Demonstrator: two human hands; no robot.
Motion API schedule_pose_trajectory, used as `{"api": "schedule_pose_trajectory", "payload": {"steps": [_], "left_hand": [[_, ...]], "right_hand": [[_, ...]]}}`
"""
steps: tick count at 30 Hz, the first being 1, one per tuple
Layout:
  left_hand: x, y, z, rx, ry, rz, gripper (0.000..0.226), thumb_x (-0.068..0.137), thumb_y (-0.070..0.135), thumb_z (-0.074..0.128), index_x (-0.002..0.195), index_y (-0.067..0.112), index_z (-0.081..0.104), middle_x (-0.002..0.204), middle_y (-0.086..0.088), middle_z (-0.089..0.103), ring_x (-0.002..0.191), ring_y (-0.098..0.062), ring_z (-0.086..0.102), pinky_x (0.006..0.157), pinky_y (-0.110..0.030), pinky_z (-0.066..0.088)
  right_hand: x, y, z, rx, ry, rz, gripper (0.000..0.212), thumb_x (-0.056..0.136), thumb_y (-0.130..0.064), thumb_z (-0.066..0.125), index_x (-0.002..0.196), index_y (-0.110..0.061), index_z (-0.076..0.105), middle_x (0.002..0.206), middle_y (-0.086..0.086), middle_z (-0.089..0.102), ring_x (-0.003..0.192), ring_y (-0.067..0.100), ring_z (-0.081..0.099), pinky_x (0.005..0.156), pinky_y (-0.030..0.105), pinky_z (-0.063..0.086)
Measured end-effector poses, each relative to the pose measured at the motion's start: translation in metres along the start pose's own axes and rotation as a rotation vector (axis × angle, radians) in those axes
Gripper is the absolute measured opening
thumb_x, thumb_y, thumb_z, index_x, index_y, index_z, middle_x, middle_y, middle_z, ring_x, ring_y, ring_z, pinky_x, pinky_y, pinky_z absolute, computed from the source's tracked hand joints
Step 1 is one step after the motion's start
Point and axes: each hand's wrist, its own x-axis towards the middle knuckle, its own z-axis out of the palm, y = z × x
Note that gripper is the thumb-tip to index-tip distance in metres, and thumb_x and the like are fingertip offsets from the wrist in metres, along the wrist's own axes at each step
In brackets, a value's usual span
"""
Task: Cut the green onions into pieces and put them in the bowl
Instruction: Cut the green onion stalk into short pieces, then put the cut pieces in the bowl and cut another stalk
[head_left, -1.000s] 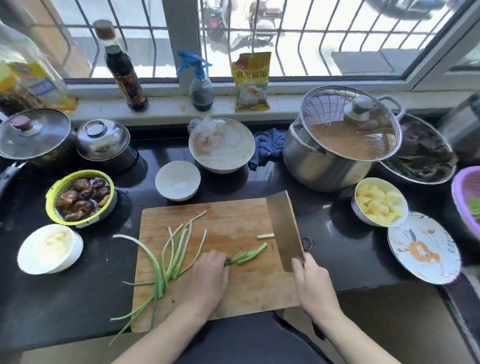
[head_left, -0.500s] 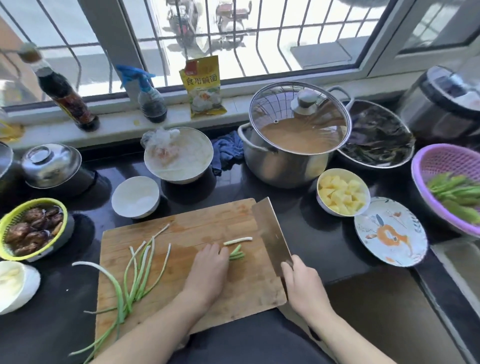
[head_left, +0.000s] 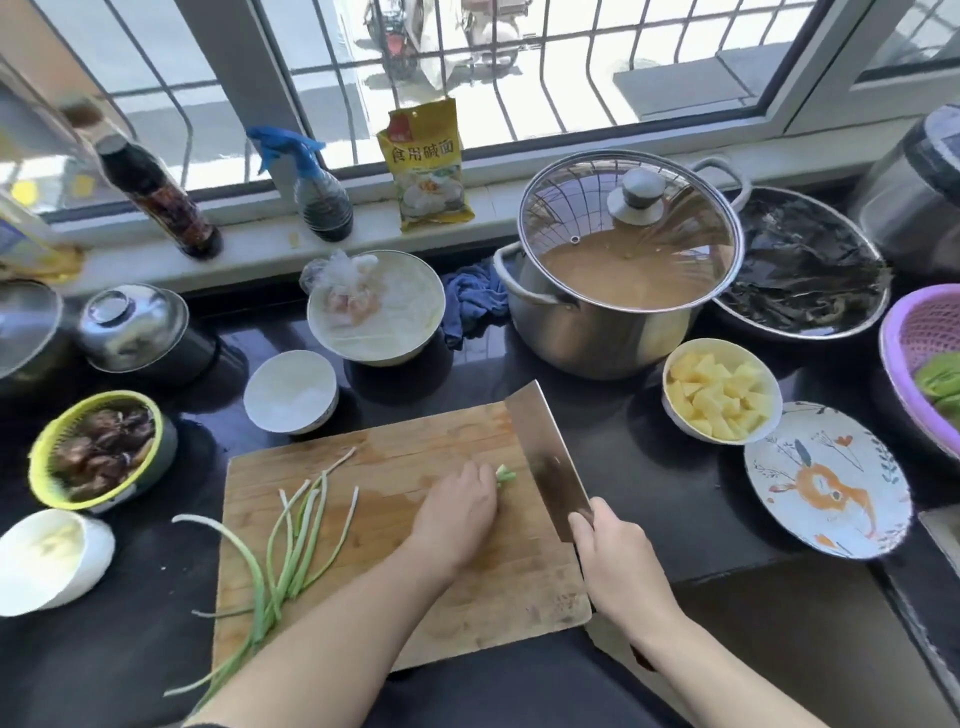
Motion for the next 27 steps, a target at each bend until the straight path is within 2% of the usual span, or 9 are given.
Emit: {"api": "schedule_pose_trajectory", "payload": {"steps": [2,4,8,10,16,19,24,25,27], "left_hand": [[-0.012,-0.021,-0.01,-0.338,0.015,-0.232,0.006,0.098,0.015,0.042,0.094,0.019,0.041,0.097,-0.007,0.052,0.081,-0.028,0.05,0.068,-0.037,0.036],[-0.023,-0.066,-0.031,-0.565,0.091,-0.483,0.01,0.098,0.019,0.047,0.098,0.009,0.048,0.1,-0.014,0.057,0.09,-0.034,0.054,0.074,-0.038,0.04],[-0.021,-0.168,-0.081,-0.658,0.107,-0.856,0.026,0.094,0.019,0.052,0.108,-0.002,0.058,0.104,-0.024,0.066,0.084,-0.037,0.064,0.068,-0.036,0.053],[-0.008,-0.203,-0.102,-0.674,0.099,-0.937,0.031,0.092,0.018,0.052,0.113,-0.004,0.059,0.109,-0.026,0.066,0.094,-0.04,0.064,0.076,-0.039,0.055],[0.04,-0.232,-0.121,-0.475,-0.011,-0.894,0.042,0.095,0.021,0.053,0.131,0.001,0.053,0.128,-0.019,0.06,0.115,-0.035,0.057,0.09,-0.037,0.047],[0.044,-0.222,-0.12,-0.452,-0.012,-0.85,0.039,0.095,0.024,0.051,0.13,0.006,0.054,0.126,-0.015,0.06,0.111,-0.032,0.056,0.085,-0.034,0.042],[-0.032,-0.205,-0.114,-0.637,0.433,-0.83,0.03,0.092,0.026,0.047,0.115,0.02,0.065,0.114,-0.005,0.066,0.105,-0.027,0.056,0.083,-0.033,0.039],[-0.054,-0.199,-0.106,-0.653,0.487,-0.842,0.026,0.091,0.025,0.049,0.109,0.024,0.066,0.107,0.0,0.066,0.102,-0.024,0.057,0.081,-0.033,0.039],[-0.088,-0.186,-0.081,-0.603,0.427,-0.825,0.017,0.091,0.022,0.053,0.099,0.026,0.067,0.095,0.007,0.065,0.099,-0.023,0.059,0.077,-0.033,0.041]], "right_hand": [[0.006,-0.008,0.007,-0.015,-0.029,-0.028,0.023,0.105,-0.034,0.039,0.088,-0.02,0.047,0.07,0.003,0.063,0.064,0.025,0.056,0.06,0.04,0.044],[0.012,-0.024,0.019,-0.036,-0.064,-0.069,0.02,0.105,-0.035,0.039,0.091,-0.023,0.048,0.073,0.0,0.064,0.065,0.022,0.058,0.058,0.037,0.042],[0.02,-0.052,0.038,-0.084,-0.086,-0.131,0.026,0.105,-0.036,0.04,0.081,-0.028,0.046,0.071,-0.003,0.063,0.064,0.017,0.058,0.057,0.037,0.047],[0.022,-0.064,0.045,-0.114,-0.091,-0.149,0.026,0.104,-0.036,0.041,0.081,-0.027,0.047,0.071,-0.003,0.064,0.065,0.018,0.059,0.061,0.042,0.051],[0.02,-0.083,0.055,-0.154,-0.072,-0.165,0.023,0.104,-0.038,0.041,0.083,-0.03,0.046,0.067,-0.002,0.064,0.059,0.019,0.06,0.059,0.042,0.052],[0.018,-0.083,0.056,-0.145,-0.067,-0.147,0.022,0.104,-0.037,0.04,0.086,-0.028,0.05,0.067,0.001,0.065,0.06,0.02,0.06,0.06,0.043,0.053],[0.017,-0.084,0.057,-0.149,-0.083,-0.136,0.023,0.104,-0.037,0.039,0.086,-0.028,0.05,0.067,0.002,0.065,0.061,0.02,0.061,0.063,0.044,0.054],[0.017,-0.084,0.057,-0.141,-0.084,-0.129,0.023,0.104,-0.036,0.04,0.085,-0.028,0.049,0.066,0.002,0.065,0.061,0.022,0.061,0.063,0.044,0.054],[0.015,-0.082,0.057,-0.121,-0.088,-0.109,0.026,0.104,-0.035,0.041,0.08,-0.026,0.046,0.064,0.002,0.063,0.061,0.026,0.059,0.063,0.045,0.05]]}}
